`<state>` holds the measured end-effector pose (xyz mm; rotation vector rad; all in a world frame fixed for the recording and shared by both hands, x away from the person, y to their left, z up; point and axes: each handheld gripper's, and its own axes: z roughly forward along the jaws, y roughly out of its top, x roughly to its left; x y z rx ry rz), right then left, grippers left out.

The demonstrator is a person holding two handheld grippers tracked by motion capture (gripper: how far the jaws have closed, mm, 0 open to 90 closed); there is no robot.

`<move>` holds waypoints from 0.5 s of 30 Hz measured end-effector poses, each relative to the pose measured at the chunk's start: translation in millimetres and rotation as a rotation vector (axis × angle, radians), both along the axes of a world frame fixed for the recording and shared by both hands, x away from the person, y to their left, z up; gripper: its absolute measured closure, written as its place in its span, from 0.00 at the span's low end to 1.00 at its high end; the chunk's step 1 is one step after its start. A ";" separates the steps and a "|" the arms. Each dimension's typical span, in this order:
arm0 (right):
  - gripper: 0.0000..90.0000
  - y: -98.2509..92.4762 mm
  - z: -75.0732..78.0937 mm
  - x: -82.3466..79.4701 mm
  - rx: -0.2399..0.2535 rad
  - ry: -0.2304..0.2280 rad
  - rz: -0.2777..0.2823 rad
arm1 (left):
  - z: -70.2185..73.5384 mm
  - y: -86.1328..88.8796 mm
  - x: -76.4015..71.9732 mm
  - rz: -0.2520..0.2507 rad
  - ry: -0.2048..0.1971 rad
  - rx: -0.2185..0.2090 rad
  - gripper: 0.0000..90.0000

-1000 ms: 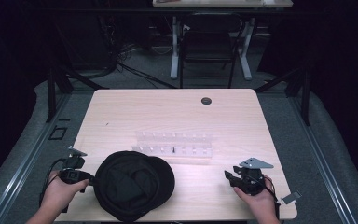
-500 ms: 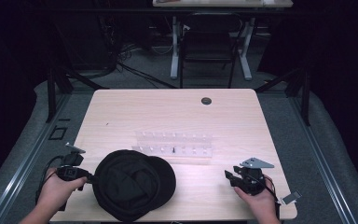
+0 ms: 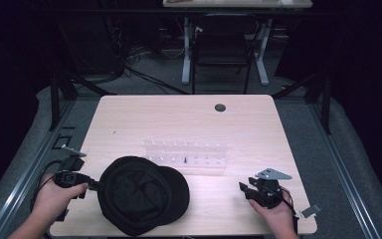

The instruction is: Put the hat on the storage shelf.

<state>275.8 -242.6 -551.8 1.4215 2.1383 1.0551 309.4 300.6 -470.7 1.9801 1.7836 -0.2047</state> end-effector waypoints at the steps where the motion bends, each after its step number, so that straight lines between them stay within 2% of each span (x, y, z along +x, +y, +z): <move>1: 0.62 0.0 0.0 0.0 0.000 0.000 0.000 | 3.2 -0.4 -0.2 0.005 -0.001 0.000 0.95; 4: 0.62 -0.1 -0.1 0.1 0.001 0.002 0.001 | 10.5 1.1 0.4 -0.002 -0.008 0.009 0.95; 7: 0.62 0.3 -0.4 0.0 0.003 0.004 0.000 | 18.2 0.6 0.9 0.016 -0.004 -0.009 0.95; 10: 0.62 0.5 -0.6 0.1 0.002 0.006 0.000 | 24.7 0.0 1.9 0.011 0.004 -0.014 0.95; 13: 0.62 0.6 -0.8 0.3 0.001 0.007 -0.001 | 31.7 -1.2 3.2 0.005 0.020 -0.031 0.95; 15: 0.62 0.3 -0.8 0.3 -0.005 0.009 0.000 | 36.7 -4.0 3.5 0.020 0.031 -0.059 0.95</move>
